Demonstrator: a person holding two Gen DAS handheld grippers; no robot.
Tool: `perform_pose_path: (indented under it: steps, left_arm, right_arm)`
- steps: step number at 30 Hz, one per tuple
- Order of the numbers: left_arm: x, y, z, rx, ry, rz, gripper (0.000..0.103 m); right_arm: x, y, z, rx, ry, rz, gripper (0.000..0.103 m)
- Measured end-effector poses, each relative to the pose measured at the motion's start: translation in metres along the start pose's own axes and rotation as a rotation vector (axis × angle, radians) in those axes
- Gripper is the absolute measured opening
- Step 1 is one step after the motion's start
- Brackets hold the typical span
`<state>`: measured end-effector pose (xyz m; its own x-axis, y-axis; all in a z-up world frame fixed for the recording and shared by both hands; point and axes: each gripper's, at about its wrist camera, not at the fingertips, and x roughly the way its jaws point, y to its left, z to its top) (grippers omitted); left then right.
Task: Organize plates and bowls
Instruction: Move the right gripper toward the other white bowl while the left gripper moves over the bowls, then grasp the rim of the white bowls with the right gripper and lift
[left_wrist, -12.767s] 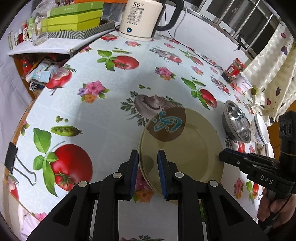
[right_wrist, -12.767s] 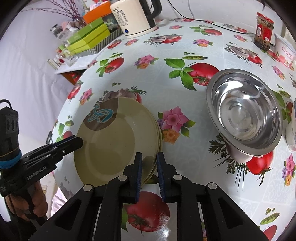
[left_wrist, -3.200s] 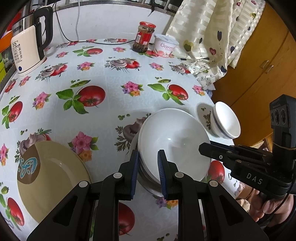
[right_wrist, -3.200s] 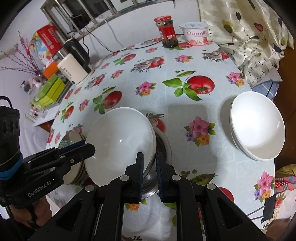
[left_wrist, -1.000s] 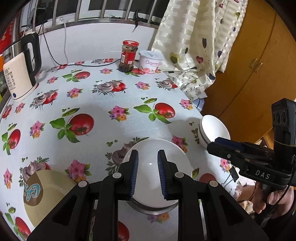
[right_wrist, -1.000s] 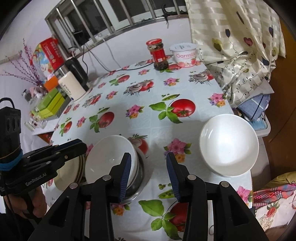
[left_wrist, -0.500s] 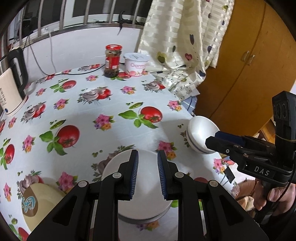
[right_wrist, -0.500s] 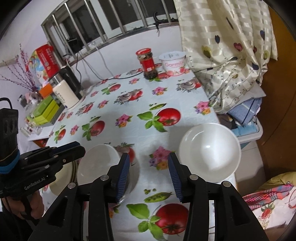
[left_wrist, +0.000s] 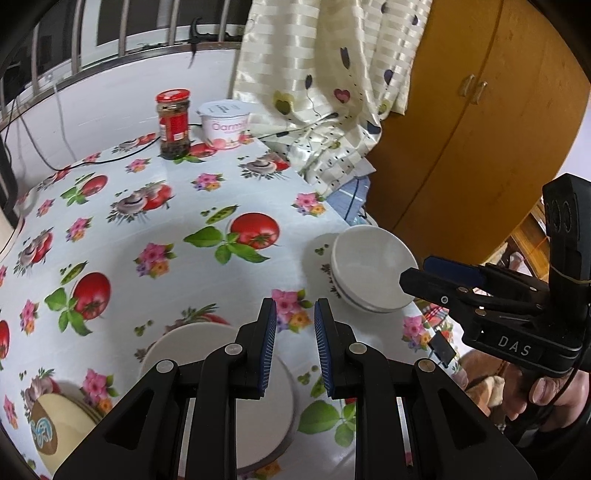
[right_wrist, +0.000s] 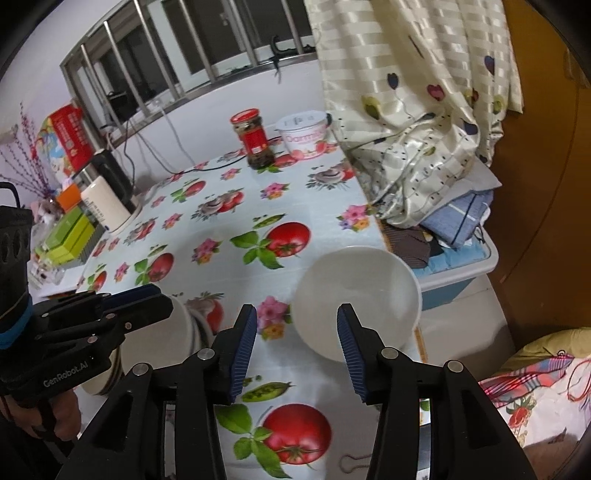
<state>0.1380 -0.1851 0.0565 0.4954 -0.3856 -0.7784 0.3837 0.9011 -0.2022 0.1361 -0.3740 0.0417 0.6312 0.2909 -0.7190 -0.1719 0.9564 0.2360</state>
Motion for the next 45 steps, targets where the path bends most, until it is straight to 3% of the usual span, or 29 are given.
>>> perform_pose_path:
  steps: [15, 32, 41, 45]
  left_arm:
    - [0.03, -0.023, 0.015, 0.022, 0.041, -0.039, 0.021]
    - [0.067, -0.026, 0.031, -0.048, 0.101, -0.105, 0.026]
    - [0.084, -0.025, 0.033, -0.061, 0.131, -0.1, 0.03]
    - [0.09, -0.027, 0.032, -0.051, 0.145, -0.092, 0.029]
  right_arm:
    - [0.003, -0.027, -0.002, 0.038, 0.003, -0.034, 0.045]
    - [0.013, -0.062, -0.002, 0.11, 0.02, -0.091, 0.045]
    - [0.026, -0.081, -0.006, 0.159, 0.043, -0.091, 0.045]
    - [0.033, -0.085, -0.008, 0.172, 0.06, -0.08, 0.027]
